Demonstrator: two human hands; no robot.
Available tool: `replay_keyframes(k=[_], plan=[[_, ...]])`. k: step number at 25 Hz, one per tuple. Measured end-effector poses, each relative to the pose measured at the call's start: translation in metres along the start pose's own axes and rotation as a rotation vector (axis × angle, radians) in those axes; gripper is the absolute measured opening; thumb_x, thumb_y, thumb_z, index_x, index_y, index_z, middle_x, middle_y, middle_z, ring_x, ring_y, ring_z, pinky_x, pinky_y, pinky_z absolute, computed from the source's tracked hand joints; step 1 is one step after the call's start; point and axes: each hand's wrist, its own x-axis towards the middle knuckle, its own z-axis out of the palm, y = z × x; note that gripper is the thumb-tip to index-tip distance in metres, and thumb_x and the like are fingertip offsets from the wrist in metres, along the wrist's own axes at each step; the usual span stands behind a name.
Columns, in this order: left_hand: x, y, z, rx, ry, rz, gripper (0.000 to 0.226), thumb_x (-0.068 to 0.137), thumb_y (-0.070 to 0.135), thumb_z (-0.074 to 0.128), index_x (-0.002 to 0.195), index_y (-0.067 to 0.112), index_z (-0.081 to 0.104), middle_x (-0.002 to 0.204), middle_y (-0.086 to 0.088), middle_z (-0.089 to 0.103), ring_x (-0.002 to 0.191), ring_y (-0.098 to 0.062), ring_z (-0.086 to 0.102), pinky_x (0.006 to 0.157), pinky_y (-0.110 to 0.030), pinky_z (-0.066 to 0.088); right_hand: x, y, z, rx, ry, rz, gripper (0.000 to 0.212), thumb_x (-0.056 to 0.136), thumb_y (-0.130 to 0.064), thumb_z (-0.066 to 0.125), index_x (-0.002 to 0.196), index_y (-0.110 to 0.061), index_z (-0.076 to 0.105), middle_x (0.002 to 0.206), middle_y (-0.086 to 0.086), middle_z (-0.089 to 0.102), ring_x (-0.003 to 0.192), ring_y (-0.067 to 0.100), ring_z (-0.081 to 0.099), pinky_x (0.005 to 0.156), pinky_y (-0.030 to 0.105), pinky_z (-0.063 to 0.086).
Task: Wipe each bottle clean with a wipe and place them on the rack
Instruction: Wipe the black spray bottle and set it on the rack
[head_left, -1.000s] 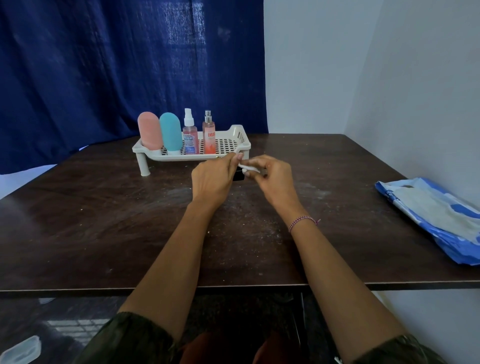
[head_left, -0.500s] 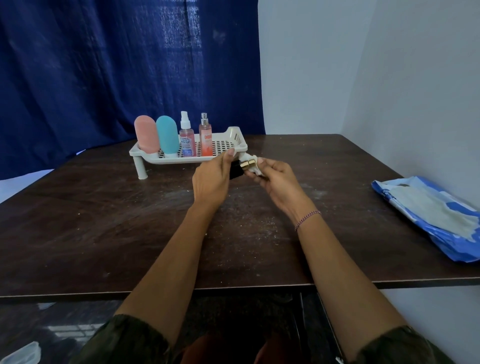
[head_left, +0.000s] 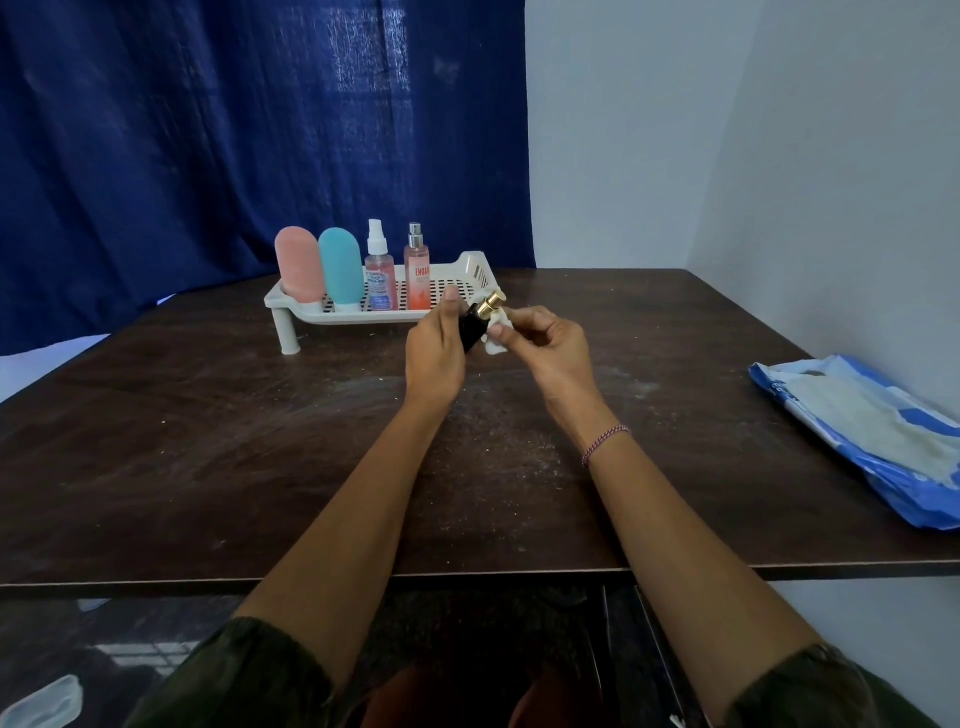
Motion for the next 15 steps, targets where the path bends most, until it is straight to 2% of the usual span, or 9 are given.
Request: replay_keyframes(k=[3, 5, 8, 9, 11, 12, 14, 15], plan=[[0.0009, -0.0024, 0.0003, -0.002, -0.021, 0.030, 0.040, 0.101, 0.043, 0.025, 0.087, 0.021, 0.056, 0.078, 0.004, 0.058, 0.077, -0.010, 0.055, 0.072, -0.027, 0.044, -0.0002, -0.0006, 0.0013, -0.028, 0.085, 0.020, 0.021, 0.075, -0.017, 0.075, 0.095, -0.010, 0.069, 0.092, 0.000, 0.070, 0.088, 0.012, 0.066, 0.080, 0.025, 0.055], [-0.0009, -0.0024, 0.0035, -0.023, -0.077, 0.029, 0.045, 0.101, 0.042, 0.023, 0.100, 0.013, 0.058, 0.092, -0.001, 0.061, 0.084, -0.007, 0.055, 0.073, -0.020, 0.041, -0.0004, -0.0004, 0.0024, -0.046, 0.134, 0.011, 0.025, 0.076, -0.018, 0.075, 0.099, -0.008, 0.069, 0.092, 0.002, 0.071, 0.088, 0.013, 0.066, 0.079, 0.026, 0.056], [-0.0044, -0.0005, 0.0071, -0.063, -0.162, 0.024, 0.047, 0.102, 0.040, 0.019, 0.122, 0.009, 0.047, 0.106, -0.003, 0.055, 0.092, -0.005, 0.054, 0.080, -0.017, 0.042, -0.0004, 0.0004, 0.0051, -0.125, 0.149, -0.063, 0.026, 0.081, -0.016, 0.070, 0.105, -0.006, 0.067, 0.103, 0.003, 0.066, 0.097, 0.015, 0.063, 0.084, 0.031, 0.055], [-0.0043, -0.0001, 0.0072, -0.076, -0.186, 0.025, 0.044, 0.102, 0.039, 0.018, 0.123, 0.008, 0.041, 0.110, -0.005, 0.053, 0.095, -0.008, 0.054, 0.084, -0.020, 0.045, -0.0003, 0.0004, 0.0058, -0.170, 0.141, -0.091, 0.026, 0.084, -0.016, 0.067, 0.108, -0.006, 0.066, 0.106, 0.001, 0.062, 0.101, 0.015, 0.060, 0.086, 0.033, 0.054], [-0.0020, -0.0002, 0.0069, -0.102, -0.233, -0.007, 0.040, 0.102, 0.039, 0.018, 0.122, 0.007, 0.033, 0.121, -0.015, 0.050, 0.109, -0.024, 0.053, 0.096, -0.036, 0.043, -0.0005, -0.0002, 0.0069, -0.254, 0.129, -0.139, 0.028, 0.088, -0.016, 0.062, 0.114, -0.006, 0.064, 0.105, -0.007, 0.054, 0.102, 0.012, 0.056, 0.088, 0.033, 0.053], [-0.0007, -0.0004, 0.0063, -0.116, -0.245, -0.030, 0.039, 0.102, 0.039, 0.017, 0.122, 0.010, 0.033, 0.125, -0.015, 0.050, 0.115, -0.026, 0.052, 0.099, -0.041, 0.042, -0.0006, -0.0008, 0.0069, -0.275, 0.123, -0.158, 0.028, 0.088, -0.015, 0.061, 0.114, -0.006, 0.064, 0.103, -0.010, 0.052, 0.101, 0.011, 0.056, 0.087, 0.032, 0.054], [0.0007, -0.0016, 0.0053, -0.196, -0.237, -0.077, 0.044, 0.101, 0.043, 0.016, 0.127, 0.013, 0.036, 0.127, -0.007, 0.051, 0.117, -0.016, 0.052, 0.103, -0.041, 0.039, -0.0012, -0.0009, 0.0071, -0.279, 0.103, -0.173, 0.023, 0.085, -0.012, 0.064, 0.108, -0.006, 0.067, 0.099, -0.010, 0.057, 0.096, 0.010, 0.059, 0.085, 0.030, 0.055], [0.0030, -0.0028, 0.0049, -0.277, -0.214, -0.121, 0.051, 0.101, 0.045, 0.016, 0.133, 0.012, 0.038, 0.131, -0.008, 0.052, 0.120, -0.016, 0.051, 0.106, -0.041, 0.038, -0.0024, -0.0006, 0.0078, -0.288, 0.086, -0.175, 0.020, 0.082, -0.011, 0.067, 0.102, -0.008, 0.069, 0.096, -0.009, 0.060, 0.093, 0.008, 0.061, 0.083, 0.028, 0.055]])
